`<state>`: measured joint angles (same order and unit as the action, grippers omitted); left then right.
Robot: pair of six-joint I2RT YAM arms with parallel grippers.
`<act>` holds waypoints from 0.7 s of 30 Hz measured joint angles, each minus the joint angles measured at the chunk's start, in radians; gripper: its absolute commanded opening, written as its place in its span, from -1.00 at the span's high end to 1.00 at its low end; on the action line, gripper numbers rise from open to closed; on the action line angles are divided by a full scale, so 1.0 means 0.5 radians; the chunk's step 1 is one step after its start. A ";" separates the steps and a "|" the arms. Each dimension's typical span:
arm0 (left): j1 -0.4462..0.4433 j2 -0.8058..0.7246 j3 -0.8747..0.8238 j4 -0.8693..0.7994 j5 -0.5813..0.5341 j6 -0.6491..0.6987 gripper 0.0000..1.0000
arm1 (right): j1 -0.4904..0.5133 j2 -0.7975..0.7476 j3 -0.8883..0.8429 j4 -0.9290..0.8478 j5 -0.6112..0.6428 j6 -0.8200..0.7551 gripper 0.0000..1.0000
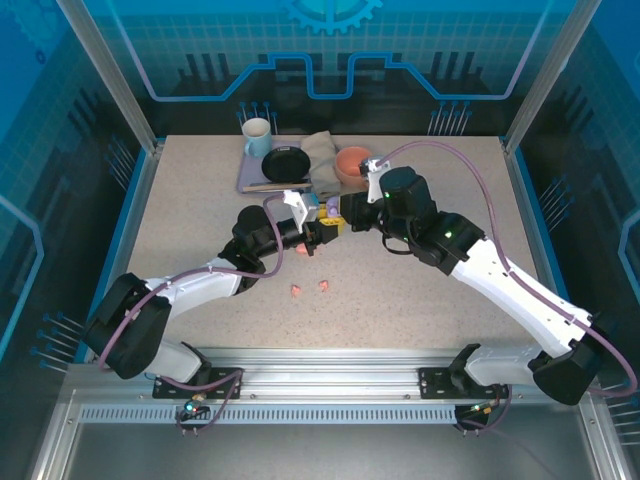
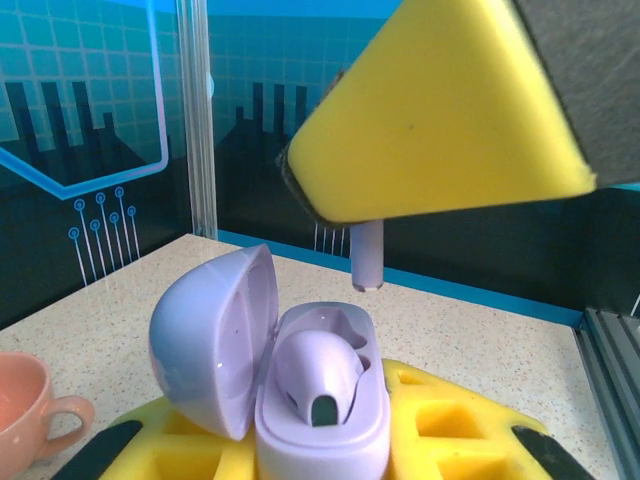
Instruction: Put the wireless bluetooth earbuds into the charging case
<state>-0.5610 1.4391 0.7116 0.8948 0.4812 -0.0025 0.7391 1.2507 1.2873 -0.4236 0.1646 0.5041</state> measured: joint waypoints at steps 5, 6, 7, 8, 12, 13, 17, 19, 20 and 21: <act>0.000 -0.001 0.000 -0.001 0.013 0.000 1.00 | 0.000 0.018 -0.009 0.012 0.008 0.000 0.63; 0.000 -0.001 0.000 -0.001 0.013 0.000 1.00 | 0.000 0.023 -0.009 0.012 0.008 0.000 0.63; 0.000 -0.001 0.000 -0.002 0.013 0.001 1.00 | 0.000 0.029 -0.009 0.012 0.008 0.000 0.64; 0.000 -0.001 0.000 -0.001 0.013 0.000 1.00 | 0.000 0.034 -0.009 0.013 0.008 0.000 0.64; 0.000 -0.001 0.000 -0.002 0.013 0.001 1.00 | 0.000 0.044 -0.013 0.013 0.008 0.000 0.66; 0.000 -0.001 0.000 -0.007 0.013 0.000 1.00 | 0.000 0.044 -0.015 0.013 0.008 0.000 0.66; 0.000 -0.001 0.000 -0.025 0.013 0.001 1.00 | 0.000 0.044 -0.030 0.013 0.008 0.000 0.67; 0.000 -0.002 0.000 -0.034 0.013 0.001 1.00 | 0.000 0.044 -0.035 0.014 0.004 -0.001 0.68; 0.000 -0.002 0.000 -0.038 0.013 0.001 1.00 | 0.000 0.045 -0.037 0.014 0.001 -0.001 0.68; 0.000 -0.002 0.000 -0.044 0.013 0.001 1.00 | 0.000 0.045 -0.040 0.014 -0.001 -0.002 0.67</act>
<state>-0.5610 1.4384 0.7116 0.8726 0.4877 -0.0021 0.7391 1.2732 1.2675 -0.4164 0.1642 0.5034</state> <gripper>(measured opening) 0.231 0.167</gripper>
